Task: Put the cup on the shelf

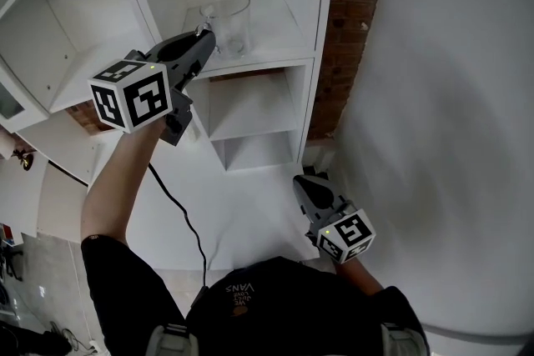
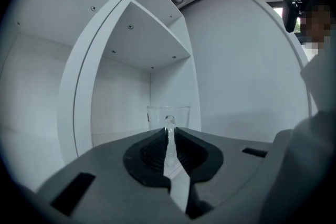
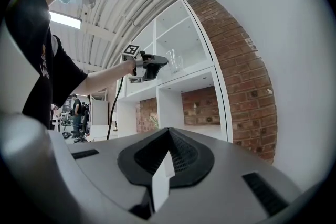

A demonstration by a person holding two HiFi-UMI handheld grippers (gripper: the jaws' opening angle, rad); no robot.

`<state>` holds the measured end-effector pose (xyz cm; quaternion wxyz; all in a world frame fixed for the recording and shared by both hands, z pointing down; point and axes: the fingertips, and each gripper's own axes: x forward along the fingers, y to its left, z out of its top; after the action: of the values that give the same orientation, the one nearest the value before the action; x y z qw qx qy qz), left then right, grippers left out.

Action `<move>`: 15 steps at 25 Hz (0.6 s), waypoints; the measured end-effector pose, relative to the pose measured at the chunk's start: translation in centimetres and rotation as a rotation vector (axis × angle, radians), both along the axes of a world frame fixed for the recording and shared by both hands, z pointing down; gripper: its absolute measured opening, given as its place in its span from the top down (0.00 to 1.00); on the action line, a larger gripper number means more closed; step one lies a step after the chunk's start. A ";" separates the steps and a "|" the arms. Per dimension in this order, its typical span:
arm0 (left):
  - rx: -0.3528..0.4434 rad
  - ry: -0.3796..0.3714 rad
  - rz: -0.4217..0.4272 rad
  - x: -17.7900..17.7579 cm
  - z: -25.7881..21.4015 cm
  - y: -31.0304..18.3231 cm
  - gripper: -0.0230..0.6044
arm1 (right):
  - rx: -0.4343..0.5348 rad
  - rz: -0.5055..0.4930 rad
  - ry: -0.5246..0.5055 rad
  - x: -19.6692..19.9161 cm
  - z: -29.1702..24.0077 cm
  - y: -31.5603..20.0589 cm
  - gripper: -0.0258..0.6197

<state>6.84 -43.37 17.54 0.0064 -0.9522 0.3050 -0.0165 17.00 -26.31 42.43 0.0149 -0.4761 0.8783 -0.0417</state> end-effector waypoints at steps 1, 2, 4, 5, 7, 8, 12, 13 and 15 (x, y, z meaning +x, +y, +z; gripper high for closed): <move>-0.004 -0.009 -0.002 0.2 0.0 -0.1 0.92 | 0.000 -0.008 0.000 0.2 0.0 -0.2 0.96; -0.009 -0.016 -0.005 0.4 0.0 -0.3 0.92 | 0.000 -0.016 -0.001 0.4 0.0 -0.3 0.96; -0.016 -0.025 -0.018 0.6 0.0 -0.6 0.92 | 0.004 -0.035 -0.001 0.5 0.0 -0.6 0.96; -0.018 -0.027 -0.027 0.7 0.0 -0.8 0.92 | 0.007 -0.046 -0.001 0.5 -0.1 -0.8 0.96; -0.021 -0.029 -0.046 1.0 0.0 -1.1 0.92 | 0.011 -0.065 -0.001 0.6 -0.1 -1.0 0.96; -0.022 -0.029 -0.057 1.1 0.0 -1.3 0.92 | 0.011 -0.071 0.000 0.6 -0.1 -1.1 0.96; -0.023 -0.036 -0.102 1.3 0.0 -2.1 0.92 | 0.012 -0.088 0.002 0.4 -0.2 -1.1 0.96; -0.024 -0.040 -0.113 1.4 0.0 -2.3 0.92 | 0.012 -0.092 0.002 0.3 -0.2 -1.1 0.96; -0.028 -0.049 -0.133 1.6 0.1 -2.8 0.92 | 0.012 -0.101 0.000 0.3 -0.2 -1.1 0.96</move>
<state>8.43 -46.14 17.60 -0.0007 -0.9291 0.3672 -0.0442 17.28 -27.45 42.27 0.0154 -0.4312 0.9014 -0.0372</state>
